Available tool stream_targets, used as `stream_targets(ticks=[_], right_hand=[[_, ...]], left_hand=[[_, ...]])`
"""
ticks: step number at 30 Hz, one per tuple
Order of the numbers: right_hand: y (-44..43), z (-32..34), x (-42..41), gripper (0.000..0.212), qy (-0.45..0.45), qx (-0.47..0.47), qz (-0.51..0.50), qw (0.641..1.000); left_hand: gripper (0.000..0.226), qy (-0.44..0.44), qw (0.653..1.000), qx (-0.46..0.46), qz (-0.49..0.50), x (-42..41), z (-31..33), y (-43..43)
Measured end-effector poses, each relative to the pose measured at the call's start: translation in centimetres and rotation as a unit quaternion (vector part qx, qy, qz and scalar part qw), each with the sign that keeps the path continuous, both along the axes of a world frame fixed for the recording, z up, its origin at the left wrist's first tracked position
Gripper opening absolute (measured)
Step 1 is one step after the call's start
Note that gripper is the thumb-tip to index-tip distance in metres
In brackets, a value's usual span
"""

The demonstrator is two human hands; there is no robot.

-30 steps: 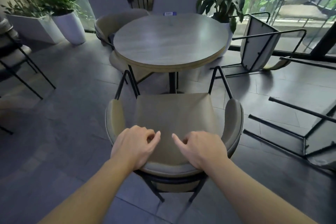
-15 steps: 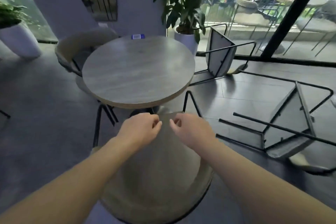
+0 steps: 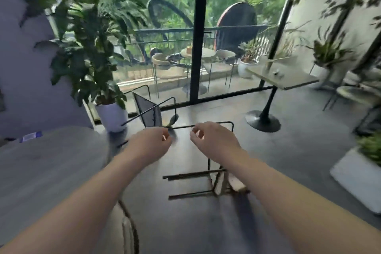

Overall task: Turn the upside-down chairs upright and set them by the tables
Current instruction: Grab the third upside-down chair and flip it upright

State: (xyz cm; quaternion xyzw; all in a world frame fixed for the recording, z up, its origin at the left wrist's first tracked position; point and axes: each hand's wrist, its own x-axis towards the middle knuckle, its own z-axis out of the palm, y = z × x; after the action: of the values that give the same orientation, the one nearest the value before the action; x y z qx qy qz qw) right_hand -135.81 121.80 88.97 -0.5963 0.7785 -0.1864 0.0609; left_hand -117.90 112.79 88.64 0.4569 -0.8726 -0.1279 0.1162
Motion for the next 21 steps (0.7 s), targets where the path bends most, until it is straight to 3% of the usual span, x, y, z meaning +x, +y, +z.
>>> stream_targets(ticks=[10, 21], right_hand=[[5.5, 3.0, -23.7, 0.034, 0.026, -0.016, -0.06, 0.998], [-2.1, 1.9, -38.7, 0.026, -0.013, -0.025, -0.088, 0.996]], left_hand=[[0.031, 0.001, 0.999, -0.013, -0.043, -23.9, 2.3, 3.4], [0.028, 0.031, 0.997, -0.034, -0.055, -41.3, 0.9, -5.0]])
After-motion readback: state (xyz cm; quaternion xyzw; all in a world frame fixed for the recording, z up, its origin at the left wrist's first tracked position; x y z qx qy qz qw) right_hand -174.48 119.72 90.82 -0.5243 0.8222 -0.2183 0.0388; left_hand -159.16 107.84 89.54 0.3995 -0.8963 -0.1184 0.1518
